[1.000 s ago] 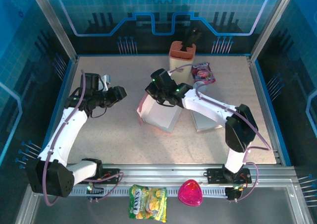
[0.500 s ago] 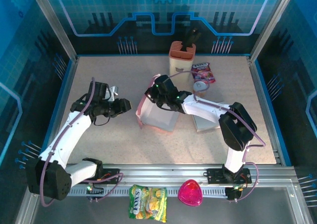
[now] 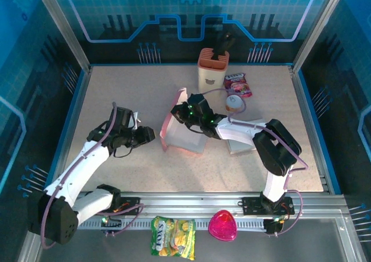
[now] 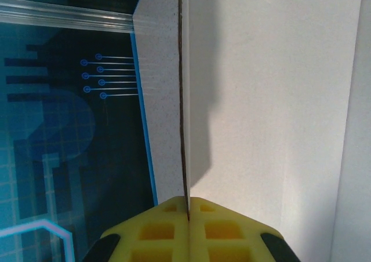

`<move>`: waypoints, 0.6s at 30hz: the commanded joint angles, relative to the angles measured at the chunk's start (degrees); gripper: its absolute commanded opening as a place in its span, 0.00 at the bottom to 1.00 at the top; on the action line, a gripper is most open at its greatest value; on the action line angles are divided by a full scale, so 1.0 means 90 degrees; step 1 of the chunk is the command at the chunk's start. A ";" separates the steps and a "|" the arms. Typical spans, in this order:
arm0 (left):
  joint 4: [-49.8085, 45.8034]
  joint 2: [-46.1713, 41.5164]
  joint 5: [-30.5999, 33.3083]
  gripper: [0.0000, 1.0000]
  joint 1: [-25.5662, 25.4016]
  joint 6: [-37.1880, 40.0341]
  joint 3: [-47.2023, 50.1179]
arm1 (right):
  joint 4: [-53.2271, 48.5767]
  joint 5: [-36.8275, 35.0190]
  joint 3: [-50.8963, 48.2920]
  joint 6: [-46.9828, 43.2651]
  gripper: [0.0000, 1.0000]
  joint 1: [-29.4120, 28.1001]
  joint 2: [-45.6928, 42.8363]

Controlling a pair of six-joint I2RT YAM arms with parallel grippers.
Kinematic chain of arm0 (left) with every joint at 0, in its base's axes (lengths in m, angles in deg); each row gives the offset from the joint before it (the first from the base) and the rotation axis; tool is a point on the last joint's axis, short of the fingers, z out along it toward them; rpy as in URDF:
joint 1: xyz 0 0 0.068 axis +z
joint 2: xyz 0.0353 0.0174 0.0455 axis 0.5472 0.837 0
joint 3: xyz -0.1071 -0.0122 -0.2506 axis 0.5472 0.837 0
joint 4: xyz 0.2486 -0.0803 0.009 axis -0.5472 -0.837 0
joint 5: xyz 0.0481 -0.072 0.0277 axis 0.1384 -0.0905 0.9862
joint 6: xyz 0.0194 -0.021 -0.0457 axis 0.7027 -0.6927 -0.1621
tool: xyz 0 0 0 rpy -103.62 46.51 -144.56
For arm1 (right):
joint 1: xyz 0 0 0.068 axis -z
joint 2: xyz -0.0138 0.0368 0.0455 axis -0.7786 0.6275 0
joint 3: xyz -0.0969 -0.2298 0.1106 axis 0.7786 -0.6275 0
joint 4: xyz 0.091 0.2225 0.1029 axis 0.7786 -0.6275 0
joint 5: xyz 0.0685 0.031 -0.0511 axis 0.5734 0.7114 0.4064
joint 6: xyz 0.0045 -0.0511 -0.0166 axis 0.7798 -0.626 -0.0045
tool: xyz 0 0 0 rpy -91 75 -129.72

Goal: Fold the paper box

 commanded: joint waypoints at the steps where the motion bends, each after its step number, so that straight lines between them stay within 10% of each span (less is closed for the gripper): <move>1: 0.0192 -0.0081 0.0206 0.38 -0.0048 -0.0037 0.0221 | 0.0463 0.0228 -0.0295 -0.0118 0.00 0.0101 0.0148; 18: 0.1599 -0.0071 -0.0118 0.40 -0.0696 0.0980 0.1073 | 0.0460 0.0352 -0.0233 -0.0034 0.00 0.0145 0.0214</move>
